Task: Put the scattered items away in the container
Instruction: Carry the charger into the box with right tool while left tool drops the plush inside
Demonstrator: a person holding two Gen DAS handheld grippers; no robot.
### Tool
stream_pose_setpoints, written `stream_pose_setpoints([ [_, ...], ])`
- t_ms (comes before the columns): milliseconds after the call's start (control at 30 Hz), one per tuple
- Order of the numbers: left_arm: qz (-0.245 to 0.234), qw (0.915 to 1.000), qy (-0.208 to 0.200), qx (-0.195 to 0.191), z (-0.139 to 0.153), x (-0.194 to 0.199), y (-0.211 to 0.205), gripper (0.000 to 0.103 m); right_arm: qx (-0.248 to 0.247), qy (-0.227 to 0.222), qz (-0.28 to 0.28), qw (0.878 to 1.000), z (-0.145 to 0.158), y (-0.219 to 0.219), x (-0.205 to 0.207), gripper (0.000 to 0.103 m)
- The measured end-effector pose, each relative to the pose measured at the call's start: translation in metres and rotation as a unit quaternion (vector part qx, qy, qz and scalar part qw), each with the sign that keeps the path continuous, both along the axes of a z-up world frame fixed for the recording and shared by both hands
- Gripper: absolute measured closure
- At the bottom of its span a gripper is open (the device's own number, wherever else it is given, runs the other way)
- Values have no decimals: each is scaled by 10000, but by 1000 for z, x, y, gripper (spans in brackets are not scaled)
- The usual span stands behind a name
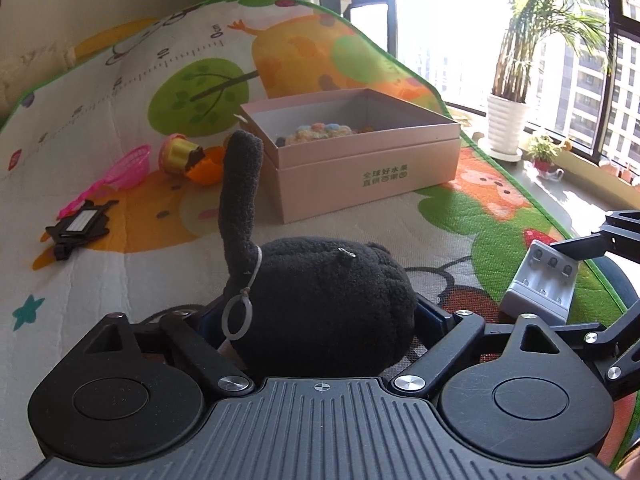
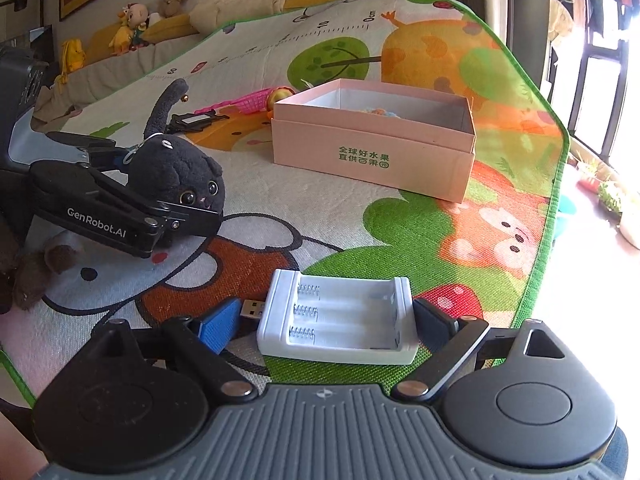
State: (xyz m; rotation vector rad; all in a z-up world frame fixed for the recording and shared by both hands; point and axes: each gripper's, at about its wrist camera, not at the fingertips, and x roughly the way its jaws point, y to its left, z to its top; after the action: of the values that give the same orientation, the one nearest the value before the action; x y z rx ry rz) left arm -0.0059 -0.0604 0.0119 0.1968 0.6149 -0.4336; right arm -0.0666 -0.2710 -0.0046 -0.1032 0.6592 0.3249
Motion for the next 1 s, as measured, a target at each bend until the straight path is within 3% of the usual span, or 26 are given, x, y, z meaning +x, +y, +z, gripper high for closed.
stream_pose_setpoints([
  [133, -172, 9998, 64, -27, 6, -5, 0, 11, 68, -41, -20, 10000, 14, -7, 0, 12],
  [333, -432, 9988, -146, -166, 29, -14, -6, 11, -48, -230, -44, 9997, 38, -17, 0, 12],
  [533, -630, 9953, -709, -190, 70, 11, -21, 11, -483, -929, -4, 9945, 67, -25, 13, 12],
  [600, -731, 9930, -895, -258, 82, 30, -29, 11, -572, -1247, -121, 9905, 81, -32, 28, 12],
  [800, -945, 9856, -1345, -401, 93, 104, -63, 8, -269, -1600, -525, 9854, 127, -58, 98, 12],
  [900, -857, 9899, -1053, -406, 83, 139, -74, 6, -208, -1618, -577, 9849, 140, -58, 136, 12],
  [1000, -903, 9905, -907, -508, 71, 137, -62, 2, -107, -1419, -552, 9883, 142, -54, 170, 12],
])
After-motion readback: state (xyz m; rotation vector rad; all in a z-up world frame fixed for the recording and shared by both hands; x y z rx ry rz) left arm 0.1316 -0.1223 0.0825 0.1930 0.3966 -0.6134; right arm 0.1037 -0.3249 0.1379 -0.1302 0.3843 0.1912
